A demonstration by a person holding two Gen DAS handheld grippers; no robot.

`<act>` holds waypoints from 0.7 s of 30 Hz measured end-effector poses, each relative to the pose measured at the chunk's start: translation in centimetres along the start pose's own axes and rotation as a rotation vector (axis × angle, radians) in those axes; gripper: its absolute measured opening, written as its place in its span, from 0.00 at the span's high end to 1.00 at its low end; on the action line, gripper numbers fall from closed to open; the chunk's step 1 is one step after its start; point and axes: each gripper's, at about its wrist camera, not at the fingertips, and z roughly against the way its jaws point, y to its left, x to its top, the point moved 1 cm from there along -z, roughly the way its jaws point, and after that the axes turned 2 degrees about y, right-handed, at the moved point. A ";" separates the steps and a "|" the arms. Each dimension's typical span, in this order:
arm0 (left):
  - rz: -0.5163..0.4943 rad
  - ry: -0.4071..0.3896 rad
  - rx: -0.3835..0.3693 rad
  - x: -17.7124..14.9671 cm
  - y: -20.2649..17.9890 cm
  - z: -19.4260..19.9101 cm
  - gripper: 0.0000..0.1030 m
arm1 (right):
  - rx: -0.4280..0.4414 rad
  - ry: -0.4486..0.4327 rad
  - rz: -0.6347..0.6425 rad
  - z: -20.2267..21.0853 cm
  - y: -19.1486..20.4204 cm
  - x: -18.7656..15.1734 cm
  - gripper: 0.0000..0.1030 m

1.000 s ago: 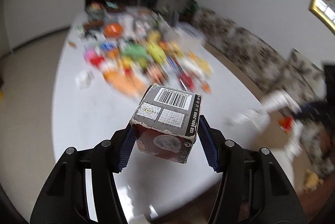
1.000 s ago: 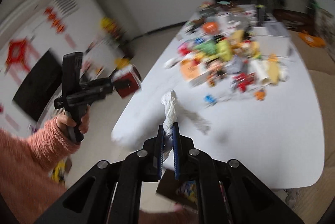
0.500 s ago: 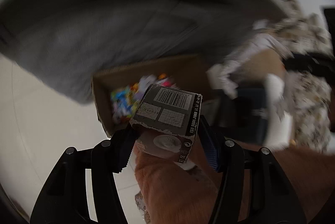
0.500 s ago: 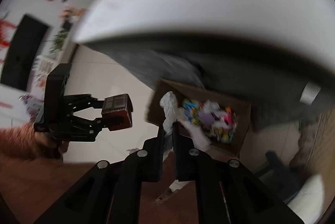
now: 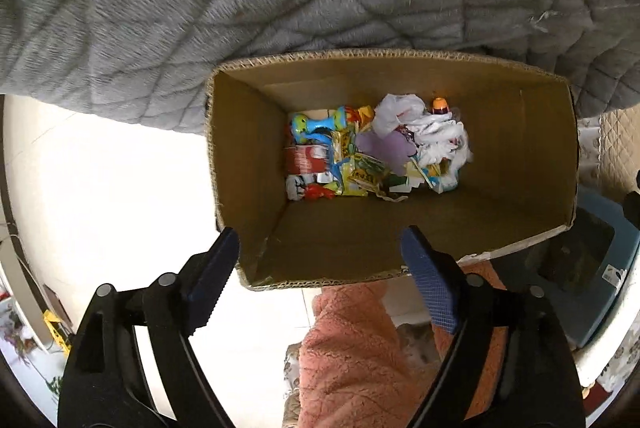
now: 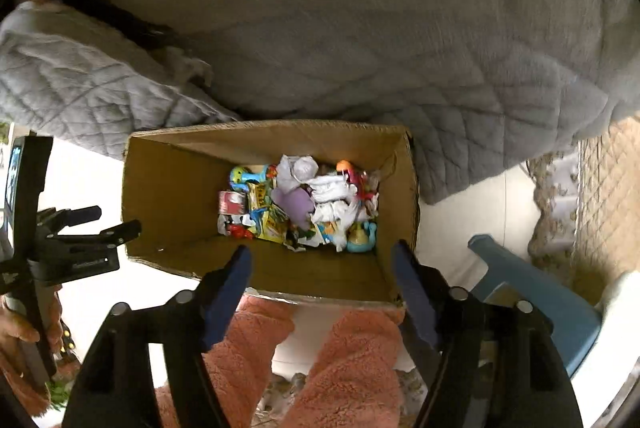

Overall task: Collect trash
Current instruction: 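Drop the tissue and grey box into the cardboard box with both tools, then grasp the blue shark toy with left tool while right grasps orange rocket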

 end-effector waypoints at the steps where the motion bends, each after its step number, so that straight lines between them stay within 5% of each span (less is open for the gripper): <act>1: 0.001 -0.007 0.000 -0.2 -0.1 0.6 0.21 | 0.002 -0.003 0.006 0.4 0.3 0.0 0.31; 8: 0.005 -0.100 -0.013 -2.4 1.4 6.7 0.21 | 0.056 -0.061 0.013 7.1 1.0 0.2 0.31; 13: -0.039 -0.195 -0.019 -5.0 1.9 16.8 0.21 | 0.103 -0.161 0.048 16.0 2.1 0.0 0.31; 17: -0.091 -0.378 -0.039 -5.8 1.5 27.5 0.19 | 0.113 -0.314 0.041 23.6 2.3 0.1 0.27; 18: -0.093 -0.426 -0.062 -5.5 1.4 29.3 0.12 | 0.113 -0.370 0.028 25.9 2.2 0.3 0.27; 21: -0.094 -0.618 -0.110 -1.7 0.5 34.9 0.11 | 0.122 -0.461 0.007 29.6 1.6 1.0 0.25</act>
